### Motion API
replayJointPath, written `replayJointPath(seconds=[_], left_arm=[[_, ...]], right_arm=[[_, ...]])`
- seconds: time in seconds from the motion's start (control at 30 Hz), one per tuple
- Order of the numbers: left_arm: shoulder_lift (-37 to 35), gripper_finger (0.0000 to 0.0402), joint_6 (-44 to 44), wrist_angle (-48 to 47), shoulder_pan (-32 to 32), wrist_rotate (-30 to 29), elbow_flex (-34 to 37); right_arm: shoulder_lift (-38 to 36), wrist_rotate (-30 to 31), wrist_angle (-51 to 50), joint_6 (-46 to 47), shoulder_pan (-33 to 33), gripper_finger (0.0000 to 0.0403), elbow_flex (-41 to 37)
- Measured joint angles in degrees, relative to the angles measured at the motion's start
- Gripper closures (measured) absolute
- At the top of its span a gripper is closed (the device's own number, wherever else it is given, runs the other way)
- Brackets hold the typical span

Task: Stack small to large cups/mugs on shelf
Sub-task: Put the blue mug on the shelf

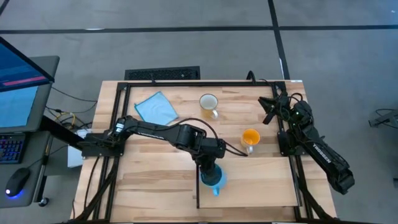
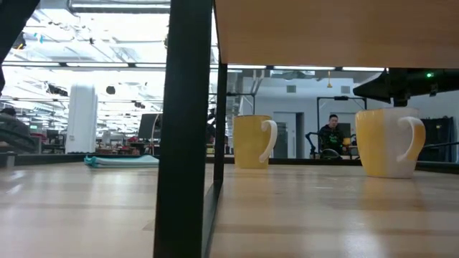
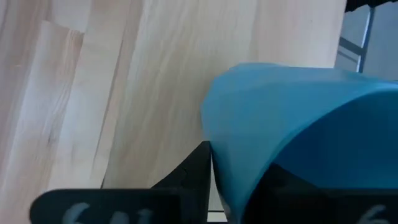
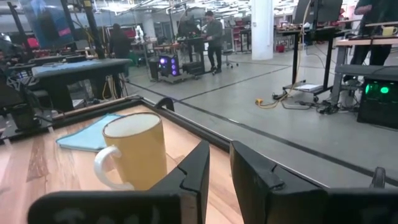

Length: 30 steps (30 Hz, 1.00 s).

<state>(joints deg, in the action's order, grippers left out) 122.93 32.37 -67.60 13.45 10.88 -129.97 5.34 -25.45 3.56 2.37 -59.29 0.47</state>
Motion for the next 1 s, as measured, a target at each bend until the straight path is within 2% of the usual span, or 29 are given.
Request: replayJointPath(seconds=[1.0], left_arm=[[0.0,0.036,-1.71,2.64,-1.44,2.38,0.0]], right_arm=[[0.0,0.02,-0.01,-2.84,0.0,0.0317,0.0]])
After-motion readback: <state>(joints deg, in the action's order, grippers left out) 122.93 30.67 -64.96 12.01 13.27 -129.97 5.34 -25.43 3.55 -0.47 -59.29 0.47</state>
